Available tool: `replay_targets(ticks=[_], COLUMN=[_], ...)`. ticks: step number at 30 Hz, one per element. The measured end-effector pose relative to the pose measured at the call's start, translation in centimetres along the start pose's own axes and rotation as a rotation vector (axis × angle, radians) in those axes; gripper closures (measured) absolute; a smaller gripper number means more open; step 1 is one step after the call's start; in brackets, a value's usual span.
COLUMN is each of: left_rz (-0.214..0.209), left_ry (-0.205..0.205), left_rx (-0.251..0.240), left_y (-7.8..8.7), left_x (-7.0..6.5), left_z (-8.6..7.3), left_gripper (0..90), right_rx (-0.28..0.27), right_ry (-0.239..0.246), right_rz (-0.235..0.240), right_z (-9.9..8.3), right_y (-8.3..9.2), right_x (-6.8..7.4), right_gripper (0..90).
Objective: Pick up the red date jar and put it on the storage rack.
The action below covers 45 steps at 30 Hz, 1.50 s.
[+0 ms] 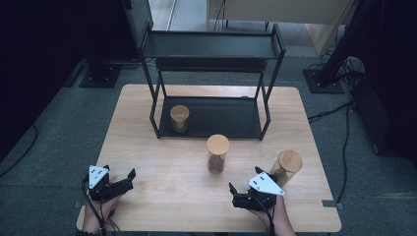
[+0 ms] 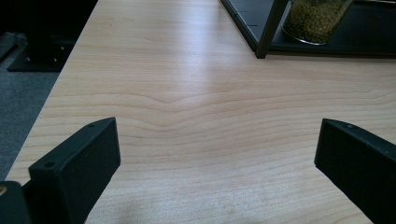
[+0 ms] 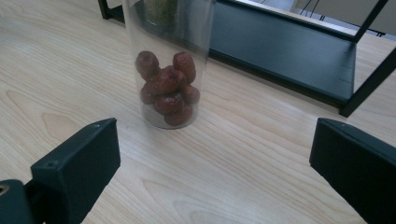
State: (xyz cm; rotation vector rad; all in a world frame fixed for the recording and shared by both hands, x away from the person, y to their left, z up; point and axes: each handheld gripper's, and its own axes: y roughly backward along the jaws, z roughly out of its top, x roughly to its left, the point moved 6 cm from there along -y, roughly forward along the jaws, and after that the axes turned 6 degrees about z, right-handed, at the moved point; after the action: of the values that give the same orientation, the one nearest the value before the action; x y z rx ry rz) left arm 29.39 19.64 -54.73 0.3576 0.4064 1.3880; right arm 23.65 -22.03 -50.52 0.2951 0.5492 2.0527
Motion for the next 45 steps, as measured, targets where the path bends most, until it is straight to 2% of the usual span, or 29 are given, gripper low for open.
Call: replay_targets(ticks=[24, 40, 45], left_rz=[0.005, -0.001, -0.001], left_ry=[-0.012, -0.011, -0.011], left_rx=[-0.002, -0.002, -0.002], left_y=[0.0, 0.0, 0.0], left_x=[-0.1, -0.1, -0.1], left_z=[0.0, 0.0, 0.0], left_gripper=[0.5, 0.5, 0.5], right_rx=[-0.002, -0.002, 0.0], right_ry=[0.002, 0.005, 0.002], right_rz=[0.034, 0.041, 0.036], right_z=[1.1, 2.2, 2.4], right_y=[-2.7, -4.6, -5.0], right_x=[1.1, 1.6, 1.6], right_gripper=[1.7, 2.0, 4.9])
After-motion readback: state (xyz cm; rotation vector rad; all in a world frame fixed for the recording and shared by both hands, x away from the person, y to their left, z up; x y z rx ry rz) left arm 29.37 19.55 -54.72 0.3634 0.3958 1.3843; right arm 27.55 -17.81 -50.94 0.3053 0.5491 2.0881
